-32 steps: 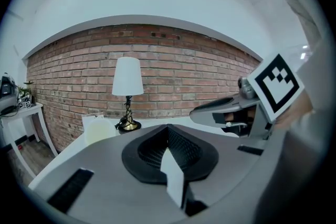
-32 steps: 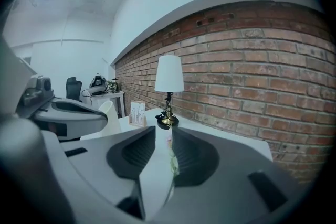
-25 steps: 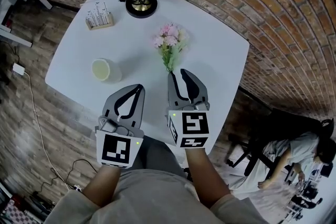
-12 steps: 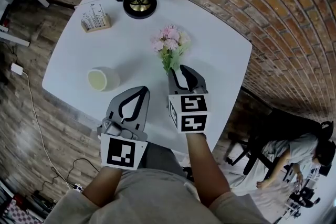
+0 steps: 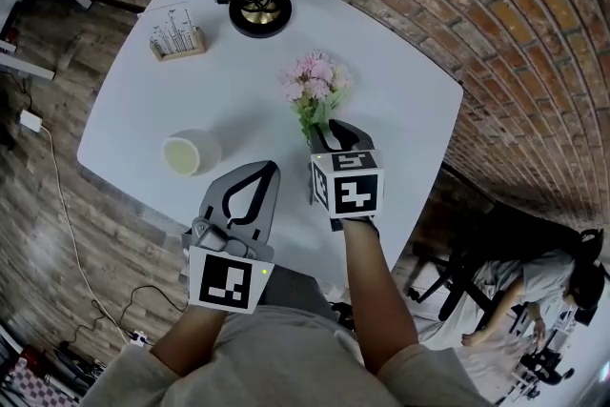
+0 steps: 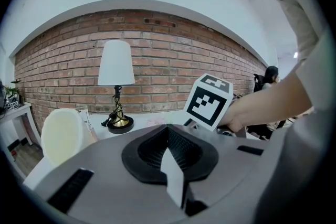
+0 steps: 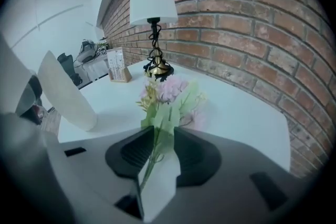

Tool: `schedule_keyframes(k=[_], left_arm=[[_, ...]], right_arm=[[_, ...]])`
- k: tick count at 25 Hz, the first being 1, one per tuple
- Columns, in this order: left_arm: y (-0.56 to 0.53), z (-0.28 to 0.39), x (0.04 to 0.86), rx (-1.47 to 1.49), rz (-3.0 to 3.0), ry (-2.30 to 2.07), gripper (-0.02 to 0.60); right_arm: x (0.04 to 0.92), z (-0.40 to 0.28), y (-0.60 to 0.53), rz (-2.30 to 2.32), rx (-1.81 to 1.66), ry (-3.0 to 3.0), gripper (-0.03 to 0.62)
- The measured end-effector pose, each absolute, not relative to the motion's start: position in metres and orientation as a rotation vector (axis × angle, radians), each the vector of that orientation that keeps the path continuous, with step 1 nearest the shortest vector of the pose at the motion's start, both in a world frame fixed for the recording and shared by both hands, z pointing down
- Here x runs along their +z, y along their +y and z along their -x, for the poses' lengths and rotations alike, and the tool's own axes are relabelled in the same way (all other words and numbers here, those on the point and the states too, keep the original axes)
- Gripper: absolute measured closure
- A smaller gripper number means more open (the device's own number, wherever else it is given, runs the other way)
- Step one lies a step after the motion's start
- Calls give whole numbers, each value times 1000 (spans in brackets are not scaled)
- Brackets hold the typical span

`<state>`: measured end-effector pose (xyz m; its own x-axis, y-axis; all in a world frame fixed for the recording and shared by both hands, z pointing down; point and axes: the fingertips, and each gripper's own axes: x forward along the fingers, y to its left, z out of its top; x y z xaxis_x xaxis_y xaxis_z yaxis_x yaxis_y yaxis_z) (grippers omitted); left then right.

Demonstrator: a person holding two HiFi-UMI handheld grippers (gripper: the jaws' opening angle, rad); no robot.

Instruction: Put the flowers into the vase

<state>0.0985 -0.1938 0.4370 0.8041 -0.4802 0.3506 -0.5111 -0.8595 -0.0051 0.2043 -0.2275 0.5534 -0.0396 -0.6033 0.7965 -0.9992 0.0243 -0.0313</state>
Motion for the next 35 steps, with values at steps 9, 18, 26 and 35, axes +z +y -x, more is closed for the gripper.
schedule_keyframes(k=[9,18,26,35], left_arm=[[-191,-99,436,499,-2896,-790,578],[-187,-97,429,471,-2900,-797,578],[-180,-97,425,469,-2904,-786,578],[-174,-87,420,459,-2903,-816,578]], right_arm=[[586,-198,-236,-1445,976,-1605,473],[605,-194,-236,-1320,1244,-1591,474],[604,-189,-238,-1330,1221,-1605,533],[594,-184,-238,-1382,1283,-1680,560]])
